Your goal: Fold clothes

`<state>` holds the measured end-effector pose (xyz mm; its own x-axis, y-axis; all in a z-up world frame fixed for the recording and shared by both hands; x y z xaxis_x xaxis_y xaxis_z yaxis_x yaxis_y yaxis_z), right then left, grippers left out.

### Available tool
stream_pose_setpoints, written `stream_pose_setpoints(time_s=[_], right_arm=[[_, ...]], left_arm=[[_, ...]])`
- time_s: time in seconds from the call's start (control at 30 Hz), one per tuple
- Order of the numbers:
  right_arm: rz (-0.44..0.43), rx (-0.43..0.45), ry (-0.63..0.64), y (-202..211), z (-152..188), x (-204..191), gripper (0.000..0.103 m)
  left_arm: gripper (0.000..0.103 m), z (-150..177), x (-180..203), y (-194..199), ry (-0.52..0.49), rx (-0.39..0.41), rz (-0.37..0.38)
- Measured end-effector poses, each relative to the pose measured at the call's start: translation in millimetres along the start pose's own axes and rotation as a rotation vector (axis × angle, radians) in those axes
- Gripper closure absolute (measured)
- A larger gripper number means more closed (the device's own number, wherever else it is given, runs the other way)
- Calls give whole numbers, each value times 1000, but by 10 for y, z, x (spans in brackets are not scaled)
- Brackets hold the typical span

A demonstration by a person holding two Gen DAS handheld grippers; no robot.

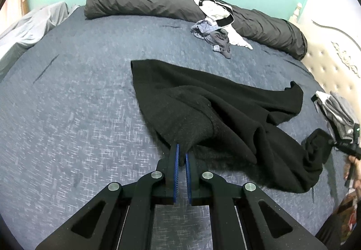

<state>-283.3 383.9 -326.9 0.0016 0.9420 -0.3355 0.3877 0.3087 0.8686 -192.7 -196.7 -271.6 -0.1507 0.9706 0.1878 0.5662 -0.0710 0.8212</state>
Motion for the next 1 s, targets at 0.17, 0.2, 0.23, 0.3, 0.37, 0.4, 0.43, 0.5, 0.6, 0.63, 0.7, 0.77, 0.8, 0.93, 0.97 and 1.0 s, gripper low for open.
stream_pose_setpoints(time_s=[0.17, 0.2, 0.23, 0.3, 0.37, 0.4, 0.43, 0.5, 0.6, 0.63, 0.7, 0.77, 0.8, 0.93, 0.97, 1.0], right_arm=[[29, 68, 38, 578, -251, 36, 99], [38, 83, 46, 722, -299, 48, 99], [44, 94, 54, 844, -337, 57, 99], [56, 112, 71, 1050, -399, 70, 99], [67, 129, 86, 1256, -447, 79, 99], [72, 140, 90, 1365, -471, 84, 99], [75, 152, 92, 1473, -493, 92, 99], [81, 173, 95, 1668, -537, 109, 99], [87, 202, 88, 1954, -622, 166, 99], [88, 211, 85, 2054, -651, 186, 99], [98, 231, 85, 2249, -711, 208, 99], [112, 244, 86, 2413, -769, 220, 99], [113, 245, 82, 2477, -797, 226, 99], [134, 202, 77, 2517, -859, 246, 99], [139, 189, 79, 2495, -858, 250, 99], [144, 175, 83, 2441, -846, 250, 99]], left_arm=[[98, -108, 4, 233, -8, 19, -14], [98, -137, -3, 296, -11, 23, -19], [98, -167, -9, 359, -14, 27, -24], [98, -225, -22, 486, -20, 36, -34], [98, -284, -35, 613, -26, 44, -45], [98, -314, -42, 677, -29, 48, -50], [98, -343, -48, 740, -32, 53, -55], [98, -402, -61, 868, -38, 61, -65], [98, -490, -80, 1059, -47, 74, -81], [98, -519, -86, 1123, -50, 78, -86], [98, -586, -120, 1257, -52, 85, -93], [98, -652, -176, 1379, -55, 87, -99], [98, -680, -200, 1429, -59, 85, -102], [98, -713, -311, 1467, -63, 44, -108], [98, -717, -340, 1464, -63, 32, -110], [98, -705, -363, 1428, -60, 19, -109]])
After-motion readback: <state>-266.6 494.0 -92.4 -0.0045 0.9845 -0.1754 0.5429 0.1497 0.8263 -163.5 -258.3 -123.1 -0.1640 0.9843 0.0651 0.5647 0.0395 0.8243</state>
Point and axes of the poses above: each gripper's, at about its wrist camera, not at the fingertips, and y roughly against the way its jaws point, x to its right, z to its underside, the point moved 9 cm from there along -y, roughly the way its jaws point, and after that the axes turned 6 degrees about -x, right-handed, at the moved point
